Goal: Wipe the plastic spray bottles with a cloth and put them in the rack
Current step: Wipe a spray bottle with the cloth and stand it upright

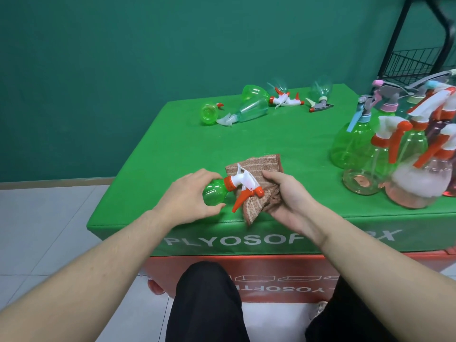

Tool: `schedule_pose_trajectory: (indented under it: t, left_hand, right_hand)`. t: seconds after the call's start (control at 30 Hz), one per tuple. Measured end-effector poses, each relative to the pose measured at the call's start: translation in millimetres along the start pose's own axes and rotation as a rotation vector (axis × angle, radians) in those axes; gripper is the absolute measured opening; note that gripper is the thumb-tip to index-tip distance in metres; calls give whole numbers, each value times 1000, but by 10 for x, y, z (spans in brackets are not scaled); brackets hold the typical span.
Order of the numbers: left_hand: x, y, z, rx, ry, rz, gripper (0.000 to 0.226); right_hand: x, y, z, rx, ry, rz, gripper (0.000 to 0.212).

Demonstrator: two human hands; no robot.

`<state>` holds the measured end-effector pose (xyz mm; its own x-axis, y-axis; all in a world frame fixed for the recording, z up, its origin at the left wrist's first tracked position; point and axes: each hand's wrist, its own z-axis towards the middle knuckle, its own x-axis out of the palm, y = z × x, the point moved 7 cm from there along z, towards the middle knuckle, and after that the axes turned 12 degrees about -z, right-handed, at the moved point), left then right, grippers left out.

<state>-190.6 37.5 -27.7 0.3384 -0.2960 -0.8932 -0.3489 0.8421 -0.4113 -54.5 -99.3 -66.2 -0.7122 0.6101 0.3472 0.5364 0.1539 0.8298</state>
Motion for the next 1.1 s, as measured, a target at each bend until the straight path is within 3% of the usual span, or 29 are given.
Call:
schedule_pose_trajectory:
  t: [0.3, 0.47, 1.1]
  left_hand:
    - [19, 21, -22, 9, -30, -18, 71]
    - [66, 7, 34, -6, 11, 24, 72]
    - [76, 9, 102, -61, -16, 70, 68]
  right_hand:
    - [276, -40, 80, 111, 71, 27, 28]
    - [268, -87, 127, 172, 30, 40, 27]
    - [-94, 181, -57, 61, -9, 51, 32]
